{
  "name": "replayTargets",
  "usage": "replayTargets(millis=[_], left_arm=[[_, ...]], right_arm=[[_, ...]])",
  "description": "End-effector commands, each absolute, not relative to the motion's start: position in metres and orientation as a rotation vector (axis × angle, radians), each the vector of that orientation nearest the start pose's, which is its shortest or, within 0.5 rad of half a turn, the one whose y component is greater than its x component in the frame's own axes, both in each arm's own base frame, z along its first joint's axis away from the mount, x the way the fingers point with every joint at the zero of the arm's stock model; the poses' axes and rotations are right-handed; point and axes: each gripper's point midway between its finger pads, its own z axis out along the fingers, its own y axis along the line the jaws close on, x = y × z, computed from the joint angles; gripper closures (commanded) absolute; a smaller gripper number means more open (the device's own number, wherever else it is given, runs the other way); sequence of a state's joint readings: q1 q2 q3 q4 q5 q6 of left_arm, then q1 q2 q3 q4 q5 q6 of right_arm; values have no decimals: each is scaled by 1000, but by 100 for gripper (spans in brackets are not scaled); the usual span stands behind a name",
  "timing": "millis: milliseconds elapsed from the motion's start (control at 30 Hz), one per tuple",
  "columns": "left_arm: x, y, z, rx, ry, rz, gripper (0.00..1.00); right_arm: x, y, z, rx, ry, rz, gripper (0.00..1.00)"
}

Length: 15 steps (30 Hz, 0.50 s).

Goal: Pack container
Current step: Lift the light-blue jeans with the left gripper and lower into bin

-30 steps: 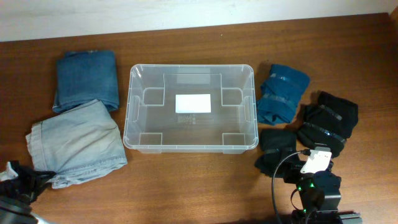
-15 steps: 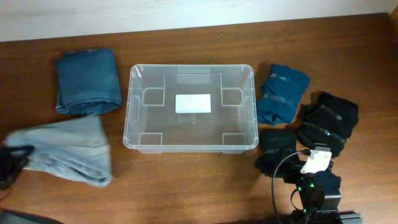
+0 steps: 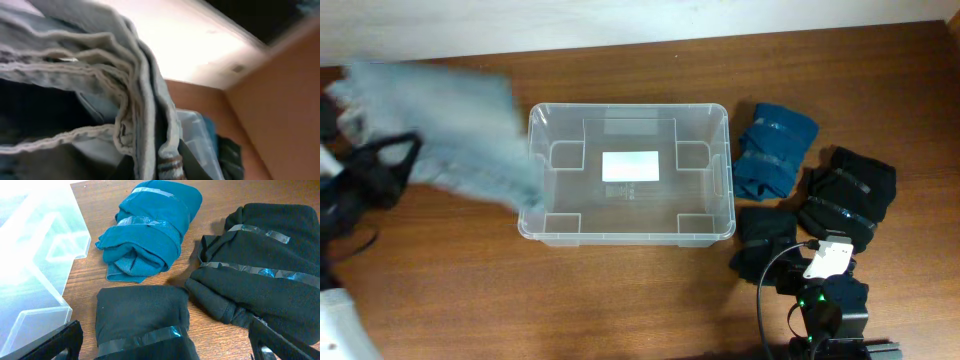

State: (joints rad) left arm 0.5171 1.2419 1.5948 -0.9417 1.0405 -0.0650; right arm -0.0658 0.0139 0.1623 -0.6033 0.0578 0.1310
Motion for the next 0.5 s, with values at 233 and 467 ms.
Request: replayTargets(millis=[233,467], left_arm=[[324,-151,433,423,1911,-1018,100],[352,-240,352,375,2192,-1019,100]], right_arm=[[209,-25,103,242,2008,-20,2],[209,-25,103,242,2008,-20,2]])
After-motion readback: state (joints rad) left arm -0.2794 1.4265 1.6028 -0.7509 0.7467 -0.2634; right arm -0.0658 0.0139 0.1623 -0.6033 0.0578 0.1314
